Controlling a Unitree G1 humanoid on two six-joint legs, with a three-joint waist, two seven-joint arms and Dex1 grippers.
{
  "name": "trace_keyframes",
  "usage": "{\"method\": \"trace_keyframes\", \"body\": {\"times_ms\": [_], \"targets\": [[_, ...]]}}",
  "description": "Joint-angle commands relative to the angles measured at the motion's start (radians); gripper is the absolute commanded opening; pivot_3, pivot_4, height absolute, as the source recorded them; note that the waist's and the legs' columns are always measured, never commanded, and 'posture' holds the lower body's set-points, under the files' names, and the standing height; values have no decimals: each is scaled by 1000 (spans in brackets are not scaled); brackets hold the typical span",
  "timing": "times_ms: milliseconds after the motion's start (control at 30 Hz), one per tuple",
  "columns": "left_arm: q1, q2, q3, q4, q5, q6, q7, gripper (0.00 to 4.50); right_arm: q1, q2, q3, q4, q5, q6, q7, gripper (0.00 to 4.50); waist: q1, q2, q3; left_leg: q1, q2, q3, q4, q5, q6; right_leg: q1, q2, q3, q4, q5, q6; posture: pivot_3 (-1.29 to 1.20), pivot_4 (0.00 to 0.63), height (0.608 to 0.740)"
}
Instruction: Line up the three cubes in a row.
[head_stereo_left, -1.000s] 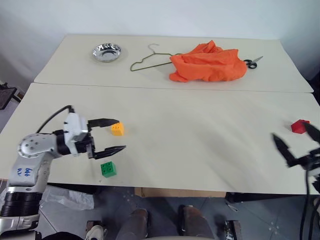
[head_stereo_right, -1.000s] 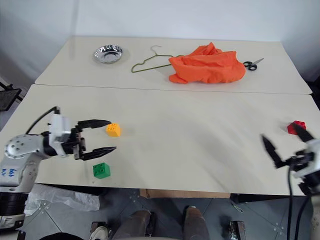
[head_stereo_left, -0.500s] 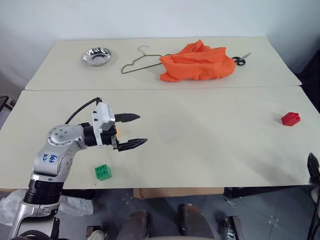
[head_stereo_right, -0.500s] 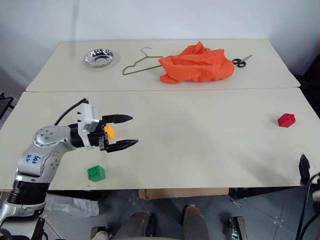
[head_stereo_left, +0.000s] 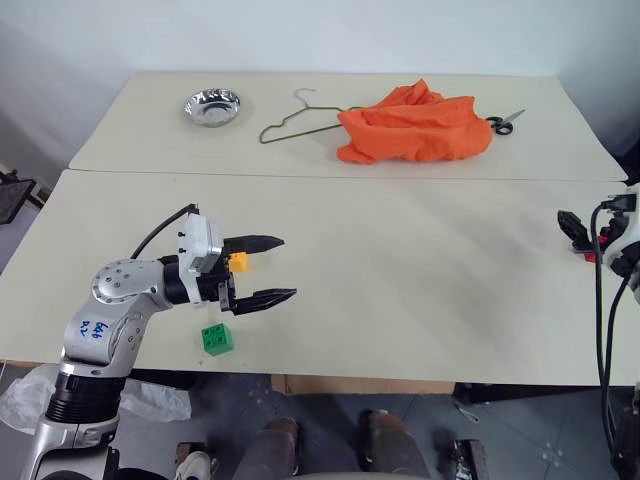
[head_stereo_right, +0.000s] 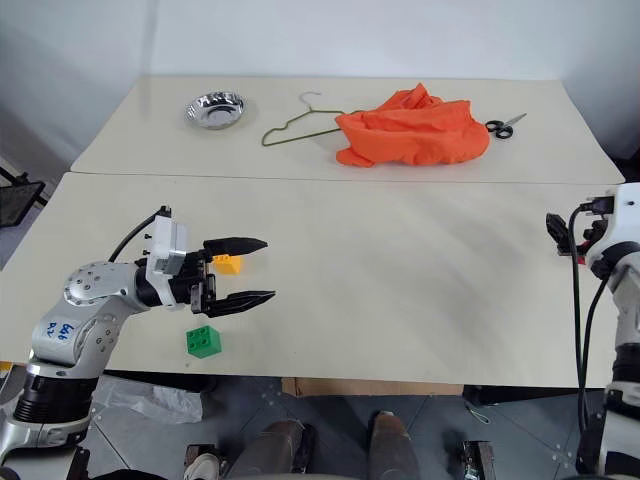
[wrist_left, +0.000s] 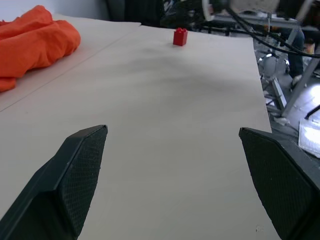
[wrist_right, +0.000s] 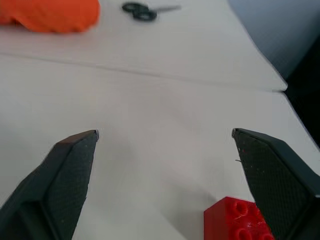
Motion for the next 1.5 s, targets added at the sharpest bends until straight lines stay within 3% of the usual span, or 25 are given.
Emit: {"method": "trace_keyframes", "body": {"times_ms": [33,600,900,933,1000,1167,1367,1500], "targets": [[-2,9,6,-31,4,-27,-11,4482,-61,-45,0,105,-59,-85,-42,4500,-1,0,0,0,0,0,0,0,0,0,0,0,0,0,0,0,150,740],[-19,5,-6,-30,20,-29,-7,4482,-49,-38,-33,242,-39,-13,-29,4500,-14,0,0,0,2,1,-1,0,0,0,1,0,-1,0,0,0,150,740],[-37,6,-9,-13,31,-32,-20,4500,-27,-21,-44,225,-18,-51,16,1552,-14,0,0,0,2,1,-1,0,0,0,2,0,-1,0,0,0,150,740],[-33,7,-9,-16,31,-33,-19,4500,-20,-26,-41,213,-16,-60,36,1476,-14,0,0,0,2,1,0,0,0,0,2,0,-1,0,1,0,150,740],[-24,11,-4,-18,33,-39,-19,4500,1,-37,-40,153,10,-71,122,1476,-14,0,0,0,2,1,-1,0,0,0,2,0,-1,0,1,0,150,740],[14,24,27,-11,31,-41,-15,4500,148,-82,111,-357,189,-9,666,1476,-23,2,1,0,3,2,-1,0,0,0,3,1,-1,0,1,0,150,740],[29,32,36,8,41,-54,-17,4500,67,-53,355,-569,162,13,882,1476,-20,1,1,1,3,0,1,-1,-1,1,1,0,0,0,1,0,150,740],[61,42,56,-16,32,-43,0,4500,0,24,499,-542,98,-71,979,1476,-12,0,1,1,3,-1,0,-1,-2,0,1,0,-2,0,1,0,150,740]]}}
